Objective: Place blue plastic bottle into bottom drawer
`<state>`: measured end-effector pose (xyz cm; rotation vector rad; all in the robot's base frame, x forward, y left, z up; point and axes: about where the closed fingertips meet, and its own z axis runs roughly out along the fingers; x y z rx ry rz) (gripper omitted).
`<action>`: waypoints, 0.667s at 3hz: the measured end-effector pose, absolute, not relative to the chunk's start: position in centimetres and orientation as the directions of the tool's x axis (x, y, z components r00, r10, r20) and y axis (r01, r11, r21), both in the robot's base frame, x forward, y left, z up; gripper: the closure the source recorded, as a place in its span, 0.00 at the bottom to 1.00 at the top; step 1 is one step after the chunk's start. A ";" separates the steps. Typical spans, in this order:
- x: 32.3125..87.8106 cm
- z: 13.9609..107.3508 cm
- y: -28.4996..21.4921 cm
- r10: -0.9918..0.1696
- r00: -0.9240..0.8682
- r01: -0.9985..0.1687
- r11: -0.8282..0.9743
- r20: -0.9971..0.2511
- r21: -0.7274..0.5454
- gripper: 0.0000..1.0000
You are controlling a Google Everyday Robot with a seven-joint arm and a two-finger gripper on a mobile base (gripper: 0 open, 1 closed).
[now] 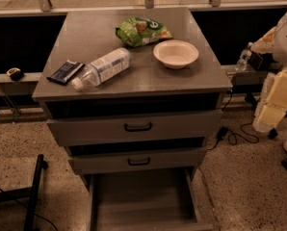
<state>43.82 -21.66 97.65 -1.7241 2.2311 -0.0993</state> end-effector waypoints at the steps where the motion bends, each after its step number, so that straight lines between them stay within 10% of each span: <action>1: 43.8 97.6 -21.7 -0.953 -0.221 -0.931 0.269 -0.207 -0.247 0.00; 2: 43.7 96.3 -20.3 -0.980 -0.105 -0.940 0.153 -0.168 -0.306 0.00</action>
Offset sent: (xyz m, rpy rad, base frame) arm -0.0054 0.0563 -0.0599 -0.2005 -0.1941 0.4495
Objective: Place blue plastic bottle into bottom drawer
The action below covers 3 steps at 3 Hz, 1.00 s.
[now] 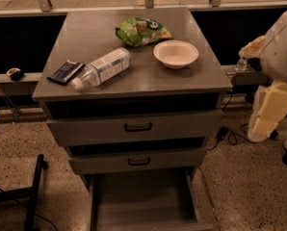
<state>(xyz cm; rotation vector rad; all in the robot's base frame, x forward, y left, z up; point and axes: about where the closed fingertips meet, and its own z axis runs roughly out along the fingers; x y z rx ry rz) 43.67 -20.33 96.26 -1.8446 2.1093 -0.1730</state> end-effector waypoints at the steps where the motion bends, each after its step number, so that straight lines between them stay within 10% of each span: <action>1: 44.1 94.5 -19.7 -0.990 -0.018 -0.943 0.064 -0.142 -0.327 0.00; 3: 47.1 94.4 -14.3 -0.959 0.258 -0.912 -0.201 -0.119 -0.357 0.00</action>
Offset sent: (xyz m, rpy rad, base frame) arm 0.0203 0.0335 -0.0141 0.0263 -0.0145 0.2902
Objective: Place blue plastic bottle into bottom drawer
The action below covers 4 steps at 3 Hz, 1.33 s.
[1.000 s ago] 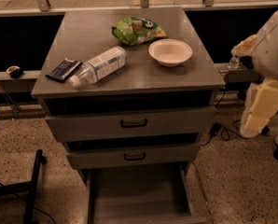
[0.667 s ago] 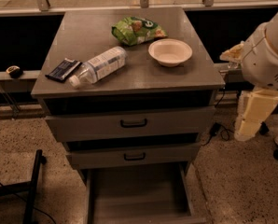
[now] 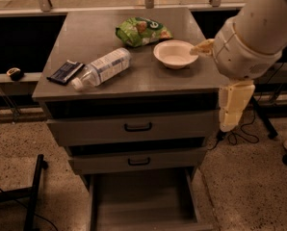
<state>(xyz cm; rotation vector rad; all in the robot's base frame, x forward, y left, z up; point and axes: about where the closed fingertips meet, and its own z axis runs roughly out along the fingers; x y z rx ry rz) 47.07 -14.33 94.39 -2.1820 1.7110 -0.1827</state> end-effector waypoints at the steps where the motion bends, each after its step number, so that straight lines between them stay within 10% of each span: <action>1: 50.1 92.9 -8.1 -0.876 0.482 -0.812 -0.443 -0.009 -0.379 0.00; 4: 57.1 90.2 4.0 -0.680 0.705 -0.598 -0.723 0.202 -0.345 0.00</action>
Offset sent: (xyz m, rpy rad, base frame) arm 0.1091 0.2065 -0.0547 -0.3292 -0.1683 0.6494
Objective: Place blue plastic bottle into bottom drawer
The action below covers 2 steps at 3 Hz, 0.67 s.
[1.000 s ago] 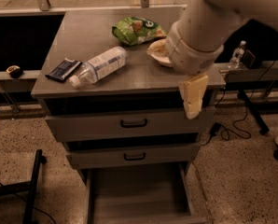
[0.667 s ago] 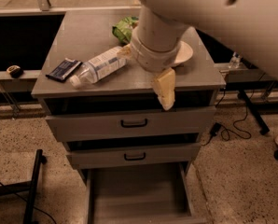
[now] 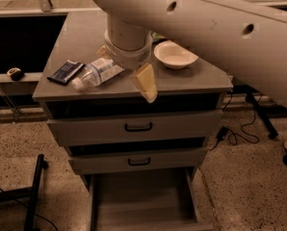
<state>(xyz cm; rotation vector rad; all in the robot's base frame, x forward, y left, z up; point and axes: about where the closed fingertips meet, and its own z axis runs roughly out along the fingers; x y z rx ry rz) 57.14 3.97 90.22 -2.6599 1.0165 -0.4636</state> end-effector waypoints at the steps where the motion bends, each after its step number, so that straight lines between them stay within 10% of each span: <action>1: 58.6 90.0 4.5 -0.655 0.723 -0.590 -0.750 0.217 -0.298 0.00; 2: 63.0 87.9 5.7 -0.600 0.772 -0.578 -0.800 0.207 -0.162 0.00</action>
Offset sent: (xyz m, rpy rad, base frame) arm 0.1337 0.0350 -0.0194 -0.2104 0.2153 0.0979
